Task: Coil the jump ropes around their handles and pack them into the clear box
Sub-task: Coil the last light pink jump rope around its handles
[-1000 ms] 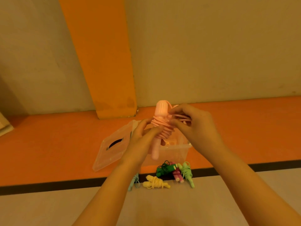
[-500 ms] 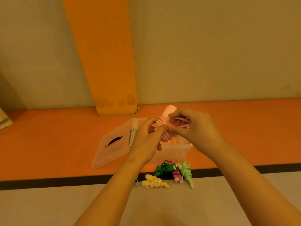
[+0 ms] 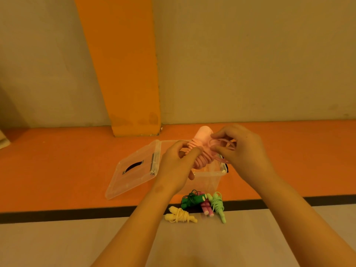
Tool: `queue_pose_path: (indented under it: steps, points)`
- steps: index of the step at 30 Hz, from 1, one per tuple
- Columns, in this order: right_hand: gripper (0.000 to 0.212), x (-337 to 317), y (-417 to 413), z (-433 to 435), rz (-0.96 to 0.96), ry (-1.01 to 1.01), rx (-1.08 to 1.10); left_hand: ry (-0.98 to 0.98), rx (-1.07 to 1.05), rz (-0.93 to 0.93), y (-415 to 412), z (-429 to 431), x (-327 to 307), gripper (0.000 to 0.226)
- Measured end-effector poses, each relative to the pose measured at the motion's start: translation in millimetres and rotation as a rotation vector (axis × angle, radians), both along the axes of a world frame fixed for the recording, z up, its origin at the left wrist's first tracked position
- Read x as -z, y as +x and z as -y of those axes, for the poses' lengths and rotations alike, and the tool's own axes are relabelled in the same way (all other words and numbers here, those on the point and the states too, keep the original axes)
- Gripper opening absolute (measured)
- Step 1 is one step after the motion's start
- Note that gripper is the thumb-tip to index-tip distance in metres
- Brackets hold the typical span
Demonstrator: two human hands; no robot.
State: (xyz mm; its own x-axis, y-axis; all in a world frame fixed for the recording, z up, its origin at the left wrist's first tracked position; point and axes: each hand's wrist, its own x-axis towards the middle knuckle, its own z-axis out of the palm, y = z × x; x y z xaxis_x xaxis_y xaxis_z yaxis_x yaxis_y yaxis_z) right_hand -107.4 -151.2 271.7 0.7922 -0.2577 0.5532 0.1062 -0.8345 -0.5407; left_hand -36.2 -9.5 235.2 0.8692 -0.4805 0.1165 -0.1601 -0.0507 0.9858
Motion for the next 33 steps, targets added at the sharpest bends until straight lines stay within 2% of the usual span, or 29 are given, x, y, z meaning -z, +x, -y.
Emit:
queue_pose_path:
  steps: [4, 12, 18, 24, 33]
  points:
    - [0.014, 6, -5, -13, 0.006, -0.027, 0.001, 0.015, -0.001, 0.006, -10, -2, 3, 0.014]
    - [0.023, 18, -16, -29, -0.100, -0.037, -0.008, 0.016, -0.058, -0.011, -19, -11, 7, 0.016]
    - [0.022, 9, -29, -26, -0.115, 0.160, -0.021, 0.061, -0.003, 0.067, -30, -18, 4, 0.019]
    - [0.025, 13, -30, -32, -0.071, -0.067, 0.003, 0.052, -0.001, 0.084, -35, -21, 1, 0.019]
    - [0.023, 17, -21, -30, -0.144, -0.099, -0.016, 0.111, 0.035, 0.075, -22, -22, 8, 0.017]
